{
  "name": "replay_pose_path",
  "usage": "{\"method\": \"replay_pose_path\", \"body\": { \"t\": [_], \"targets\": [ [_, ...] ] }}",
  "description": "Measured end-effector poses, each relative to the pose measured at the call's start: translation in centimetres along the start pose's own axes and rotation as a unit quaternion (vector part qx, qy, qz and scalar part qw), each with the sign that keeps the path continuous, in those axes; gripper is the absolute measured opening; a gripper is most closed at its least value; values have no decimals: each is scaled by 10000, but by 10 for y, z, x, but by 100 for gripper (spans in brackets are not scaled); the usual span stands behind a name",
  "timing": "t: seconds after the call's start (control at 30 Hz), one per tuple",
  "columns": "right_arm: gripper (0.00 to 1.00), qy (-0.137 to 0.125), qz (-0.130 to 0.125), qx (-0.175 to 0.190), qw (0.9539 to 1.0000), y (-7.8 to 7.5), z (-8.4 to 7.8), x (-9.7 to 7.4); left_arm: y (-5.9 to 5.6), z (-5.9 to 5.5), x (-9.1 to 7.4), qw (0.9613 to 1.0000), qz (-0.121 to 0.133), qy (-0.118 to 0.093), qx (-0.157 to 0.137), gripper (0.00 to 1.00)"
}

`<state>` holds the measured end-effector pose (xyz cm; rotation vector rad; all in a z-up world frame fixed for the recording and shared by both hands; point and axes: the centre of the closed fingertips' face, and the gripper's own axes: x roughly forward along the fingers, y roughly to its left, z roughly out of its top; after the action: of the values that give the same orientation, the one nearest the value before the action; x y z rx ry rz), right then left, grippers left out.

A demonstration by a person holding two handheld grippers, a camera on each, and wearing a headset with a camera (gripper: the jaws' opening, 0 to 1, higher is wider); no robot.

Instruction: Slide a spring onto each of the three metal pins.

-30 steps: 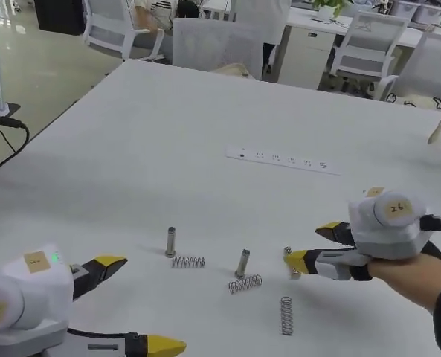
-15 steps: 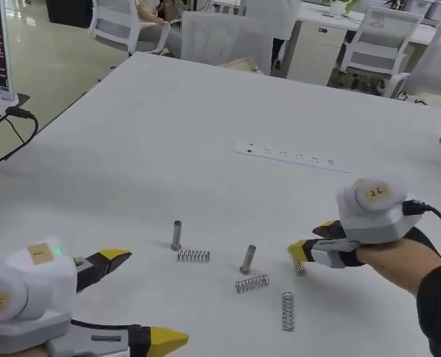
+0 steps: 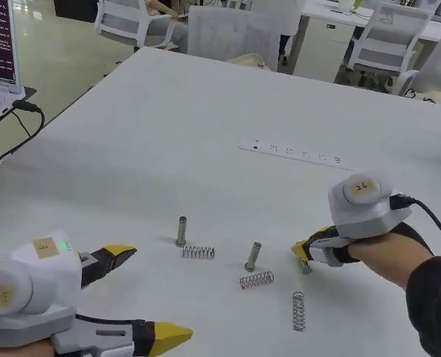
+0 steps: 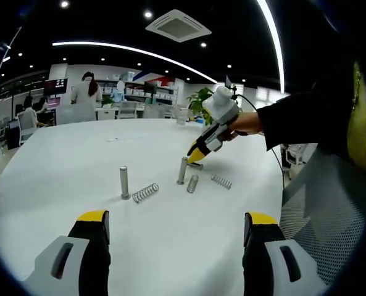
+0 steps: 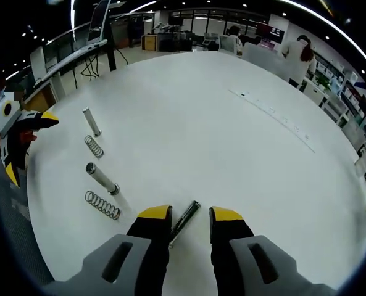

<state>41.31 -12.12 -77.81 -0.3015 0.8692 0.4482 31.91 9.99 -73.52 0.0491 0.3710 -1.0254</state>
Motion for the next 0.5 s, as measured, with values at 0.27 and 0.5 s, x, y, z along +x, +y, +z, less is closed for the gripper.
{"method": "replay_pose_path", "body": {
  "t": [0.27,0.5],
  "targets": [
    [18,171,-6,166,9997,0,-2,4,0,0,0,10000,-9,-12,-7,86],
    [17,345,-29,269,9990,1,-2,9,0,-1,0,10000,-17,-6,-19,85]
  ]
}}
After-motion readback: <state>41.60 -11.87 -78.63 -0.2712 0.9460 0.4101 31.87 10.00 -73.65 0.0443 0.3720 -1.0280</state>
